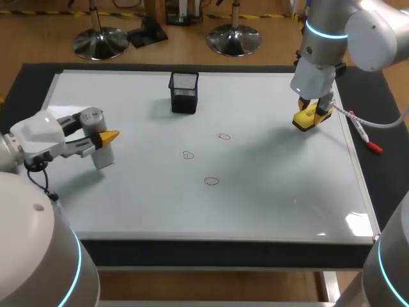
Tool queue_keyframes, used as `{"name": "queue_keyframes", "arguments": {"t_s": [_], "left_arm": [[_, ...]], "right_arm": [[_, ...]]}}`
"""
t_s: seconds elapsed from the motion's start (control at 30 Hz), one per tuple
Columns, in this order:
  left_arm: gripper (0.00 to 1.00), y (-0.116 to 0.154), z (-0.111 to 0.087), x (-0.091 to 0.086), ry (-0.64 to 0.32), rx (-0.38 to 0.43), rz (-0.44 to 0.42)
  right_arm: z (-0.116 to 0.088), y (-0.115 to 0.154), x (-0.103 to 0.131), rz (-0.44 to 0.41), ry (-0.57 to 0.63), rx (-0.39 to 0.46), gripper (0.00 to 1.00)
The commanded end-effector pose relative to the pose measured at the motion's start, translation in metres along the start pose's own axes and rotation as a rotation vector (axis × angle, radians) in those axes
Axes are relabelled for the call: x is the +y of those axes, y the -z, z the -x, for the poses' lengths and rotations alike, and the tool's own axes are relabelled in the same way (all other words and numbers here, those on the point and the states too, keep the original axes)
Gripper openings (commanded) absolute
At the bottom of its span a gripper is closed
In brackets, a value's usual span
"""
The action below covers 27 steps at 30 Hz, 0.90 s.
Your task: Pick up the inspection probe, press it on each red-marked spot on the whiteboard one by one, put down the probe, pick up the eraser, and wipe off all the red marks.
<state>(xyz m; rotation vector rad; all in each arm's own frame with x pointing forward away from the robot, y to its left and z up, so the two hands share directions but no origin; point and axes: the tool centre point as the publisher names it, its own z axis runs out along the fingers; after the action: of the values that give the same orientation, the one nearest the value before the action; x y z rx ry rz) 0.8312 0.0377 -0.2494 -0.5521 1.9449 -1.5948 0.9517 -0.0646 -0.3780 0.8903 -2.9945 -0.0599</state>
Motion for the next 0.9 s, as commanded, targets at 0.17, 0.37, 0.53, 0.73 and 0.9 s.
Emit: {"name": "queue_keyframes", "arguments": {"t_s": [0.17, 0.37, 0.53, 0.73, 0.9], "left_arm": [[0.0, 0.036, 0.001, -0.001, 0.002, -0.121, -0.01], [0.0, 0.045, 0.006, 0.0, 0.002, -0.15, -0.014], [0.0, 0.045, 0.008, -0.001, 0.0, -0.152, -0.014], [0.0, 0.046, 0.009, -0.001, 0.002, -0.153, -0.021], [0.0, 0.046, 0.009, -0.001, 0.002, -0.153, -0.021]], "right_arm": [[0.0, 0.001, 0.0, -0.002, 0.001, 0.002, 0.0], [0.0, 0.001, 0.0, -0.002, 0.001, 0.002, 0.0], [0.0, 0.001, 0.0, -0.002, 0.001, 0.002, 0.0], [0.0, 0.001, 0.0, -0.002, 0.001, 0.002, 0.0], [0.0, 0.001, 0.0, -0.002, 0.001, 0.002, 0.0]]}}
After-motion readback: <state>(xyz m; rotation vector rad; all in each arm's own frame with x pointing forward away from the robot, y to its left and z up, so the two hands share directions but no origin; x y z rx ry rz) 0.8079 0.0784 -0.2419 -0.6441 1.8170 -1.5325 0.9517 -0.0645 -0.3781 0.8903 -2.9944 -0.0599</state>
